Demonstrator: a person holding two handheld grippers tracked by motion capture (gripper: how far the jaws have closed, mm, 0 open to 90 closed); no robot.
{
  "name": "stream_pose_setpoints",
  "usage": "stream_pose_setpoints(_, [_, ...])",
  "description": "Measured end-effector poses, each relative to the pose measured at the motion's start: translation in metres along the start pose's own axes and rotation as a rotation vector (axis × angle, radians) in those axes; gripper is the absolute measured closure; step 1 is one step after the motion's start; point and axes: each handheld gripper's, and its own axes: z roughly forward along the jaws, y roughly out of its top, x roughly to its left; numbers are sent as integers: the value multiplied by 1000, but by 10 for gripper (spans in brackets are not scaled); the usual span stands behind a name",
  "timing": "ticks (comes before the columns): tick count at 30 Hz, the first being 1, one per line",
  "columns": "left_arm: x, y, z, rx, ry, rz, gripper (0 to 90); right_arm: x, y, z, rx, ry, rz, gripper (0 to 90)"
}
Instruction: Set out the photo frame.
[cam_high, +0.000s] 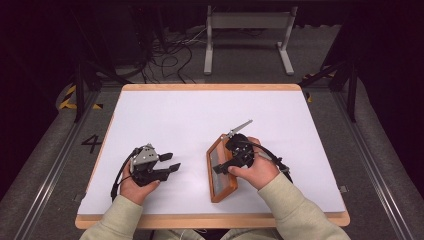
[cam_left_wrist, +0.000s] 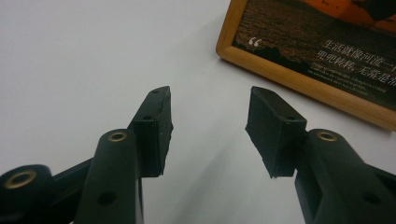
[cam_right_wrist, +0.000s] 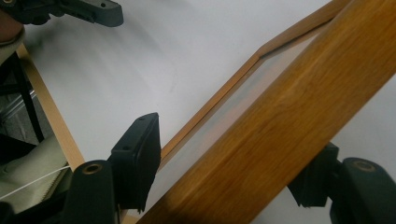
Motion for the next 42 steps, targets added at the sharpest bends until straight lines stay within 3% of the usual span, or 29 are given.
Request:
stream_pose_setpoints(7, [0, 0, 0, 1, 0, 0, 507, 0, 0, -2, 27, 7, 23, 464])
stream_pose_setpoints(13, [0, 0, 0, 0, 0, 1, 508, 2, 3, -7, 39, -15, 31, 619])
stream_pose_setpoints(17, [0, 0, 0, -4, -1, 2, 508, 2, 4, -8, 48, -13, 44, 652])
stream_pose_setpoints(20, [0, 0, 0, -5, -1, -3, 508, 1, 5, -9, 45, 25, 60, 686])
stream_pose_setpoints(24, [1, 0, -1, -6, -2, -2, 508, 4, 8, -10, 50, 20, 43, 700])
stream_pose_setpoints(30, [1, 0, -1, -5, 0, -2, 509, 4, 14, -23, 39, -20, -23, 712])
stream_pose_setpoints(34, [1, 0, 0, -7, 0, -5, 508, 4, 22, -36, 87, -22, -158, 713])
stream_pose_setpoints(37, [1, 0, 0, -7, -1, -4, 508, 5, 28, -42, 106, -15, -229, 713])
stream_pose_setpoints(39, [1, 0, 0, -7, -1, -5, 508, 5, 29, -43, 111, -10, -244, 713])
stream_pose_setpoints(40, [1, 0, 0, -7, 0, -4, 508, 5, 33, -46, 120, -9, -285, 713])
stream_pose_setpoints(42, [1, 0, -1, -6, 0, -5, 508, 4, 34, -47, 123, -5, -305, 713])
